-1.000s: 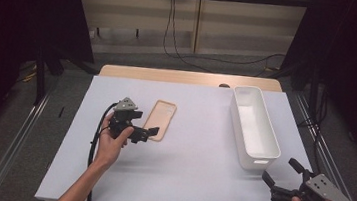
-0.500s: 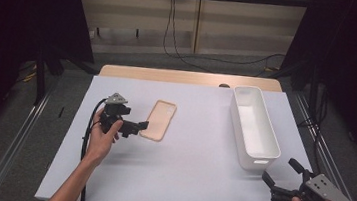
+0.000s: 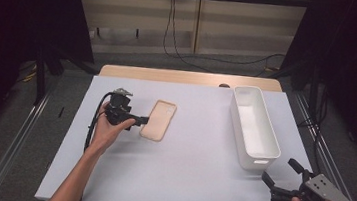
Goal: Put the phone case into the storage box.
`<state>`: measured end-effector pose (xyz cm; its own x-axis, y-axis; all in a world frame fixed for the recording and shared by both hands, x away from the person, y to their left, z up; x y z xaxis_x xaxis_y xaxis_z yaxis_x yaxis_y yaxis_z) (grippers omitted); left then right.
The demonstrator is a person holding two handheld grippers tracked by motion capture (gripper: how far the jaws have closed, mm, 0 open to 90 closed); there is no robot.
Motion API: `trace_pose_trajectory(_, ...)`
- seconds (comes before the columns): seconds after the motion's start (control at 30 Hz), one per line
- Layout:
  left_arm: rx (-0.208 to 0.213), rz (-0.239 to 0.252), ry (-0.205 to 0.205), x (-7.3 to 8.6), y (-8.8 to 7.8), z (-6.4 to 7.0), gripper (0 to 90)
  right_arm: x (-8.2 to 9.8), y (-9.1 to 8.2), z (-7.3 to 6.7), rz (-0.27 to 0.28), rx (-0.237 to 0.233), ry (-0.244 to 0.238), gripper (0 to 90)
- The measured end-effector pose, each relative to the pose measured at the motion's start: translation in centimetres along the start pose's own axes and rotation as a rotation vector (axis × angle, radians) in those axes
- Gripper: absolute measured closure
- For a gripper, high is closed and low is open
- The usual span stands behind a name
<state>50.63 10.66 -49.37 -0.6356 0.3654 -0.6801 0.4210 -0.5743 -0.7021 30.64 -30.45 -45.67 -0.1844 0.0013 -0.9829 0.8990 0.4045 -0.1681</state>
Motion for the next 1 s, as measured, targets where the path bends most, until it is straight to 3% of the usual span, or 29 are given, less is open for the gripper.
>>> trace_pose_trajectory(0.07,0.012,-0.023,0.004,0.1,0.3,0.1,7.0,0.0,0.0,0.0,0.001,0.002,0.002,0.2)
trace_pose_trajectory(0.17,-0.003,-0.039,0.018,0.1,0.9,0.1,8.5,0.0,0.0,0.0,0.001,0.000,-0.001,0.2)
trace_pose_trajectory(0.27,-0.007,-0.019,0.014,-0.2,0.9,0.1,8.9,0.0,0.0,0.1,0.001,0.001,-0.001,0.2)
trace_pose_trajectory(0.5,-0.022,-0.024,0.012,-0.1,1.0,-0.1,10.8,0.1,0.0,0.0,-0.004,-0.001,-0.002,0.2)
trace_pose_trajectory(0.83,-0.039,-0.104,0.027,0.1,2.3,0.0,19.5,0.1,0.1,0.0,-0.003,-0.001,0.001,0.2)
trace_pose_trajectory(0.87,-0.058,-0.117,0.030,0.1,2.7,-0.1,19.5,0.1,0.1,0.0,-0.003,-0.001,0.001,0.2)
trace_pose_trajectory(1.0,-0.047,-0.157,0.043,0.2,3.2,0.3,20.2,0.1,0.1,0.0,-0.003,-0.002,0.001,0.2)
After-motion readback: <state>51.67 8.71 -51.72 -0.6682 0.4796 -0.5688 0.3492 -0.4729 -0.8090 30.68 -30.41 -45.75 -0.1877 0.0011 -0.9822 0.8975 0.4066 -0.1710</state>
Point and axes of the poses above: each handheld gripper's, and its own axes: y roughly forward along the jaws, x roughly out of its underside, z roughly to its right, the point moved 10 cm from there along y, roughly forward along the jaws, and after that the axes turned 2 degrees about z, right-handed, at the moved point
